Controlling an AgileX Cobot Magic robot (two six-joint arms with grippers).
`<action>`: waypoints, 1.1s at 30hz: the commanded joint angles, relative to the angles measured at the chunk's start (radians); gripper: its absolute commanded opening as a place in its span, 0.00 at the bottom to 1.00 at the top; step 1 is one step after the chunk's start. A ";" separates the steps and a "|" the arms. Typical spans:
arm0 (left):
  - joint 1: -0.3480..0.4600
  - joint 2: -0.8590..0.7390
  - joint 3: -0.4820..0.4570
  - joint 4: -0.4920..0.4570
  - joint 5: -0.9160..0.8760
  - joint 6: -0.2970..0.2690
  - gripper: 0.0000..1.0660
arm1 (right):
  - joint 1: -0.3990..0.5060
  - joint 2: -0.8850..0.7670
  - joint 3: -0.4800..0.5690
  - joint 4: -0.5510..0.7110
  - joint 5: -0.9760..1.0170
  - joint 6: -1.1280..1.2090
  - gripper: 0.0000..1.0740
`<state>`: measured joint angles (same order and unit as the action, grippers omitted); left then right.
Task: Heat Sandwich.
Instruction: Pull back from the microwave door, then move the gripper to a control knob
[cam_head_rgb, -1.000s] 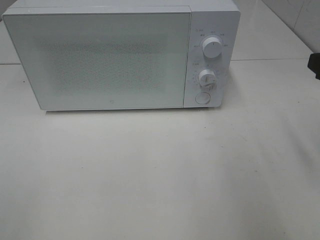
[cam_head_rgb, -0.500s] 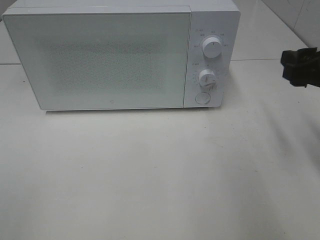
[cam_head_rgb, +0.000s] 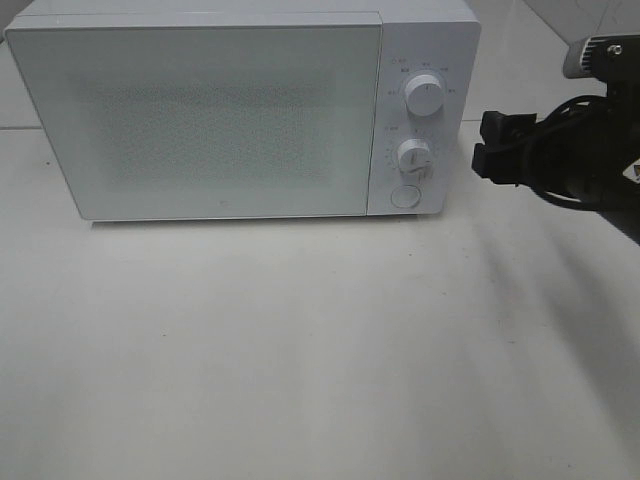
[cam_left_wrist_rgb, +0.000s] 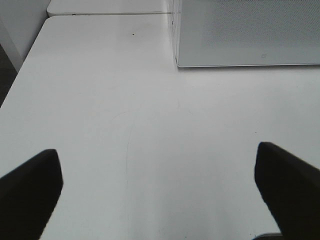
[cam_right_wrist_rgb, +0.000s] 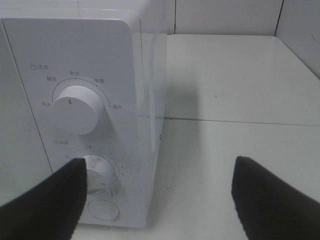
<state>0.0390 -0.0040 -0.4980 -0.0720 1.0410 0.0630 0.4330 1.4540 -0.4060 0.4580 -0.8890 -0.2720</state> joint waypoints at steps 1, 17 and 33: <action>-0.001 -0.028 0.003 -0.005 -0.002 -0.005 0.95 | 0.094 0.052 0.001 0.136 -0.130 -0.053 0.71; -0.001 -0.028 0.003 -0.005 -0.002 -0.005 0.95 | 0.274 0.246 -0.030 0.270 -0.308 -0.064 0.71; -0.001 -0.028 0.003 -0.005 -0.002 -0.005 0.95 | 0.277 0.424 -0.161 0.245 -0.353 -0.034 0.71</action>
<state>0.0390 -0.0040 -0.4980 -0.0720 1.0410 0.0630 0.7110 1.8580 -0.5400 0.7240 -1.2070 -0.3120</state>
